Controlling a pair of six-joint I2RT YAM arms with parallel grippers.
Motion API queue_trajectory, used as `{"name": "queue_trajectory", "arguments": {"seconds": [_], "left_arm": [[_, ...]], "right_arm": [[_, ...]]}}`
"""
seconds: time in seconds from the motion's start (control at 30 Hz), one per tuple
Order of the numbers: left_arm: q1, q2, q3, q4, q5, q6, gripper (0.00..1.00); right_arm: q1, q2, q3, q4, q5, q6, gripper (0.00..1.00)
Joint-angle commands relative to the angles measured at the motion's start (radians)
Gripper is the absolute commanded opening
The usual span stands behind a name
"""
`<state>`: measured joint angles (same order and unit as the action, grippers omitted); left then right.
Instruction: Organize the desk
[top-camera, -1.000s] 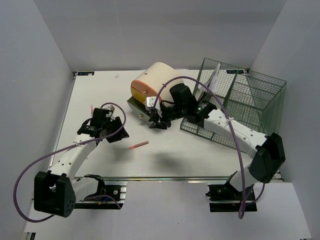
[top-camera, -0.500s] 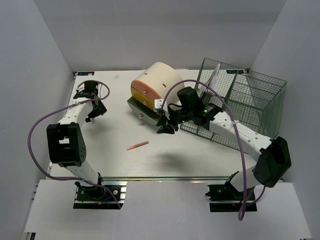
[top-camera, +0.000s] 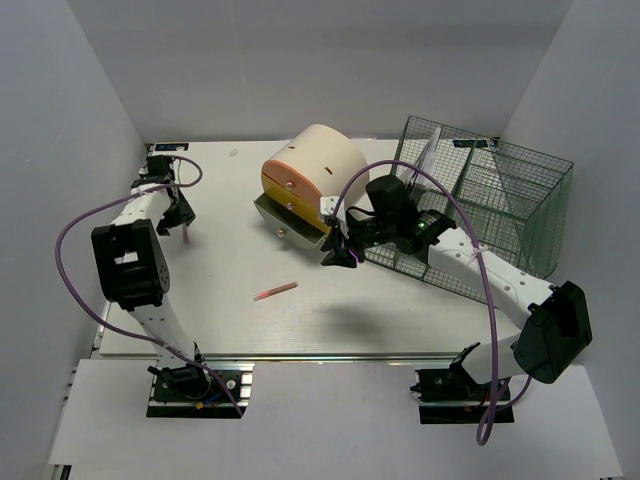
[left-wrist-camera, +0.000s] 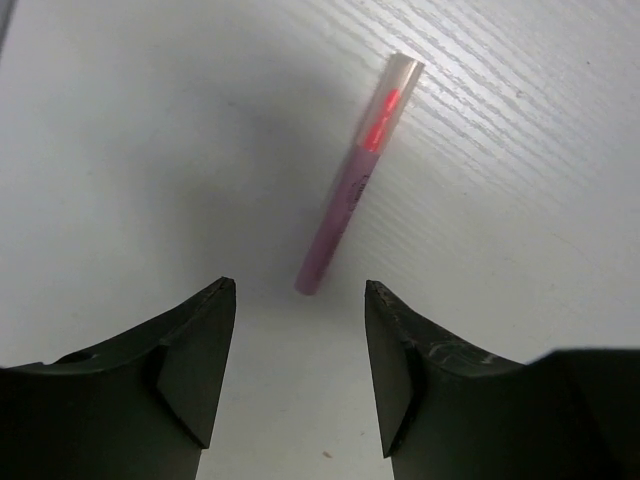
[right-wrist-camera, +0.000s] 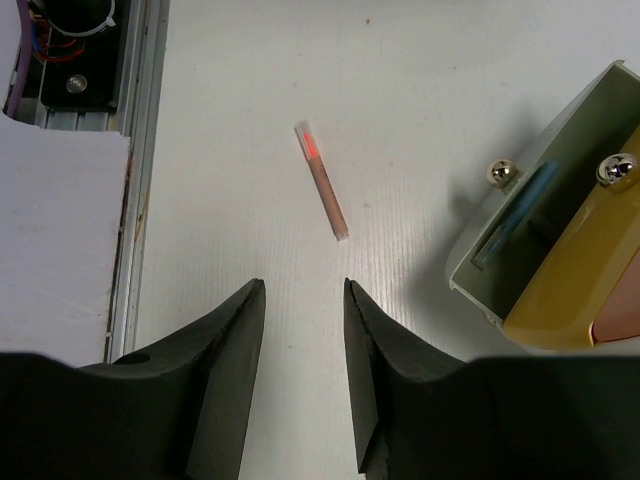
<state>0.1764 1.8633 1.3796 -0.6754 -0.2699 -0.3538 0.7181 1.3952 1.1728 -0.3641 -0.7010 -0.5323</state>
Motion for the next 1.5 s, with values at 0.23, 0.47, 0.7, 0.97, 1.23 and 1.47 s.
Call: {"name": "queue_trajectory", "arguments": {"seconds": [0.23,0.47,0.7,0.97,1.23,1.47], "left_arm": [[0.006,0.099,0.081,0.040,0.084,0.039,0.65],[0.006,0.169,0.125,0.037,0.100,0.033,0.53],[0.006,0.191,0.116,0.045,0.112,0.033,0.38],[0.006,0.119,0.055,0.074,0.190,0.019,0.12],[-0.018,-0.137,-0.104,0.222,0.533,-0.140,0.00],[-0.060,-0.403,-0.387,0.470,0.831,-0.405,0.00]], "right_arm": [[-0.025,-0.005,0.019,0.004,-0.022,0.003,0.43],[-0.040,-0.012,0.016,-0.018,-0.020,-0.001,0.44],[-0.048,-0.010,0.019,-0.013,-0.017,0.012,0.43],[-0.059,-0.007,0.021,-0.012,-0.022,0.014,0.43],[-0.068,-0.012,0.021,0.037,0.015,0.063,0.40],[-0.075,-0.007,0.025,0.096,0.074,0.150,0.00]]}}
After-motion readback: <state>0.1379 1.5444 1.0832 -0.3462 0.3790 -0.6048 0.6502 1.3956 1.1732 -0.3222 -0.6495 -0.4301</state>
